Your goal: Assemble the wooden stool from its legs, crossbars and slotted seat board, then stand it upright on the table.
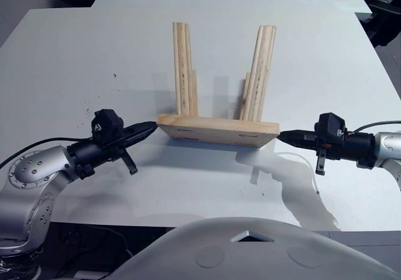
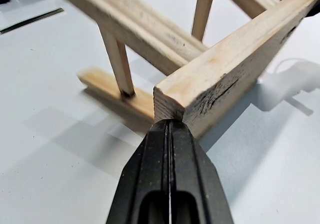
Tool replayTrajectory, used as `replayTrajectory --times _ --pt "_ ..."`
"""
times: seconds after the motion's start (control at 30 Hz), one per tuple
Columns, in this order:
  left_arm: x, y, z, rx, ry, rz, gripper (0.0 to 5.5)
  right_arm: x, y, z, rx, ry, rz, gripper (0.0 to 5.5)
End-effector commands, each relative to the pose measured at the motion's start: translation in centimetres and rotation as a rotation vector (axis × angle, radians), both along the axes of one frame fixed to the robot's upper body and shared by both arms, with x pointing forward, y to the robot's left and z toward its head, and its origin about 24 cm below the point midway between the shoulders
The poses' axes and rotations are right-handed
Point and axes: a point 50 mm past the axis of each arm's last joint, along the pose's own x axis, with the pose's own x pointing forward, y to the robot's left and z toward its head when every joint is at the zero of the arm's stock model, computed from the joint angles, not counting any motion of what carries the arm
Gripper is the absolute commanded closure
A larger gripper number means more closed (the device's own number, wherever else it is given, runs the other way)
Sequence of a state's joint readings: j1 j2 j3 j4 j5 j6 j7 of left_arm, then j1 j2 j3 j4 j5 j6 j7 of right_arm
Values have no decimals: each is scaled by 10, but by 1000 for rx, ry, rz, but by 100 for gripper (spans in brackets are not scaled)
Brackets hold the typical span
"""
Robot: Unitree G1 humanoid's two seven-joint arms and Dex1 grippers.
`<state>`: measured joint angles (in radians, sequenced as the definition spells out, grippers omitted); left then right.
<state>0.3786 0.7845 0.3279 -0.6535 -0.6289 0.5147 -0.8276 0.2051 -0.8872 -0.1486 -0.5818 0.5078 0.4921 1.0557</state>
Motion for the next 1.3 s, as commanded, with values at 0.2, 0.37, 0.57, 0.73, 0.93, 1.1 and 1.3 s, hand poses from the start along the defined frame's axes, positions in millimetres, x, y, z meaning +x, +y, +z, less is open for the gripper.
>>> replayTrajectory --times 0.2,0.37,0.57,0.73,0.93,1.1,1.3 --pt "14 -6 -2 -60 -33 -40 548 19 1 4 12 -84 18 550" --pt "10 30 -15 71 64 4 475 32 -37 -9 -204 -123 -60 477" --pt "7 41 -53 220 155 -107 382 30 -29 -32 -199 -72 23 387" --pt "32 17 -66 212 72 -234 300 36 -10 -46 -176 -44 115 308" --pt "48 10 -77 267 34 -339 246 51 -1 -56 -164 -17 137 245" --pt "65 3 -80 263 6 -395 246 58 6 -64 -148 -3 140 245" --pt "84 -11 -83 193 -30 -411 246 68 15 -68 -130 0 161 245"
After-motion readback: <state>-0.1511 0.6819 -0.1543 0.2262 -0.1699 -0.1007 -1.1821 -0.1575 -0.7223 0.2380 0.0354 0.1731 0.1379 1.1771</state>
